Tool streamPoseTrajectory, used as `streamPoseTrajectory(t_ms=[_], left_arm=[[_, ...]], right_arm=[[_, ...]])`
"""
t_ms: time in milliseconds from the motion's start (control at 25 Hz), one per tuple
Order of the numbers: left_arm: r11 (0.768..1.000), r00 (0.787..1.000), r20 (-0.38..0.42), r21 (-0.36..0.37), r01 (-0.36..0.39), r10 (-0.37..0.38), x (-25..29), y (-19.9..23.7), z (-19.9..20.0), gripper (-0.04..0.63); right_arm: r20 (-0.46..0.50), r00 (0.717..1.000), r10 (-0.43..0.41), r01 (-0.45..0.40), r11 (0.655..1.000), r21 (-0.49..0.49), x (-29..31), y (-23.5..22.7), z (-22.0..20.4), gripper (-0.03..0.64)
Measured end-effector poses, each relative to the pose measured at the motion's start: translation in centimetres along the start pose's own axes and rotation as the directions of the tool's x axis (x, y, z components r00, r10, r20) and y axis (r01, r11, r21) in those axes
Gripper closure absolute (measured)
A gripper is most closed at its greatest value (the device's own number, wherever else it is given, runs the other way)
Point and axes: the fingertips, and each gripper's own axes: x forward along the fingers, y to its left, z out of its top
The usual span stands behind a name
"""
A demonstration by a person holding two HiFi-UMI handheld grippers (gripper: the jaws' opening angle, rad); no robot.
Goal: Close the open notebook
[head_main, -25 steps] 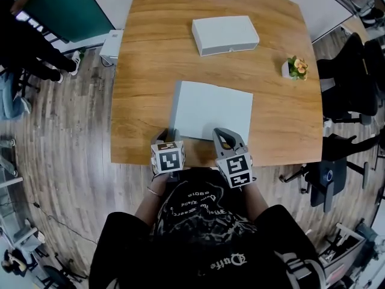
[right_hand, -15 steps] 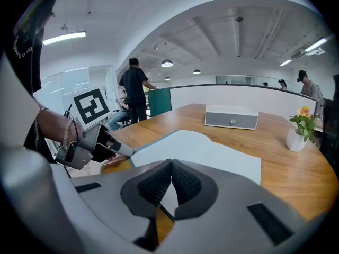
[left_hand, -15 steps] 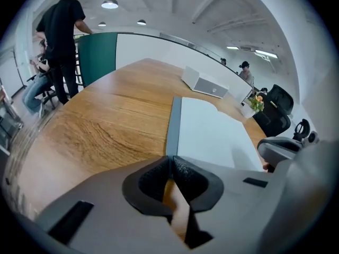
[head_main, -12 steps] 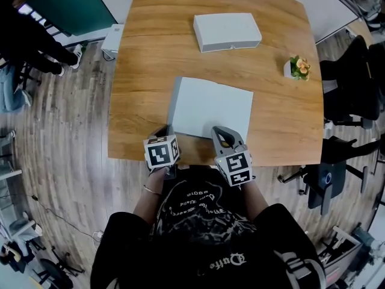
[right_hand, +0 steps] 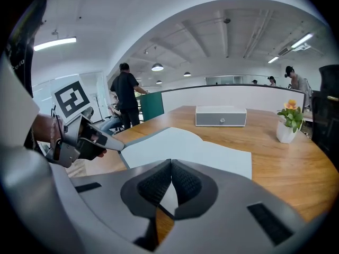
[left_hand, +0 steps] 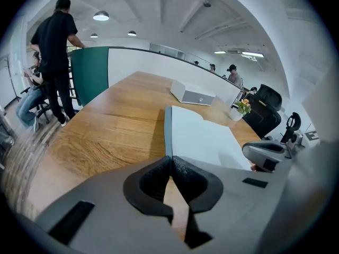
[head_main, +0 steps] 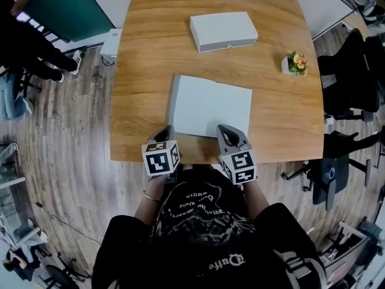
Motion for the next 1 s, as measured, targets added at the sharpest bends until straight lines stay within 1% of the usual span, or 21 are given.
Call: streamPoseTrajectory(t_ms=[240,480,640,800,920,1000], left_arm=[[0.997,0.998,0.027,0.059,0.05,-0.052,-1.3,-1.2,0.8,0.56],[0.986,0.997,0.045,0.162,0.048,-0.056,-1.9,-1.7,1.1,0.56],[0.982,0.995,0.054,0.171,0.077,-0.087,-2.3,-2.0,1.6,0.56],[0.967,0.99,0.065,0.231,0.104,-0.122,-2.9,-2.9,2.5,0.56],[0.96,0.984,0.083,0.247,0.132,-0.156,-3.6,-3.8,3.0,0.56],[0.953,0.98,0.097,0.268,0.141,-0.173,-4.2,-4.6,3.1,0.56]], right_arm=[[0.016,0.999,-0.044,0.043,0.999,0.017,-1.1,0.1,0.0,0.609],[0.027,0.996,-0.091,0.09,0.995,0.038,-2.1,0.2,-0.1,0.609],[0.042,0.991,-0.127,0.124,0.991,0.055,-2.8,0.1,0.0,0.609],[0.05,0.987,-0.155,0.152,0.987,0.056,-3.3,0.2,0.0,0.609],[0.048,0.985,-0.163,0.163,0.987,0.014,-3.4,0.9,0.2,0.609],[0.046,0.985,-0.164,0.163,0.986,0.023,-3.5,1.1,0.1,0.609]])
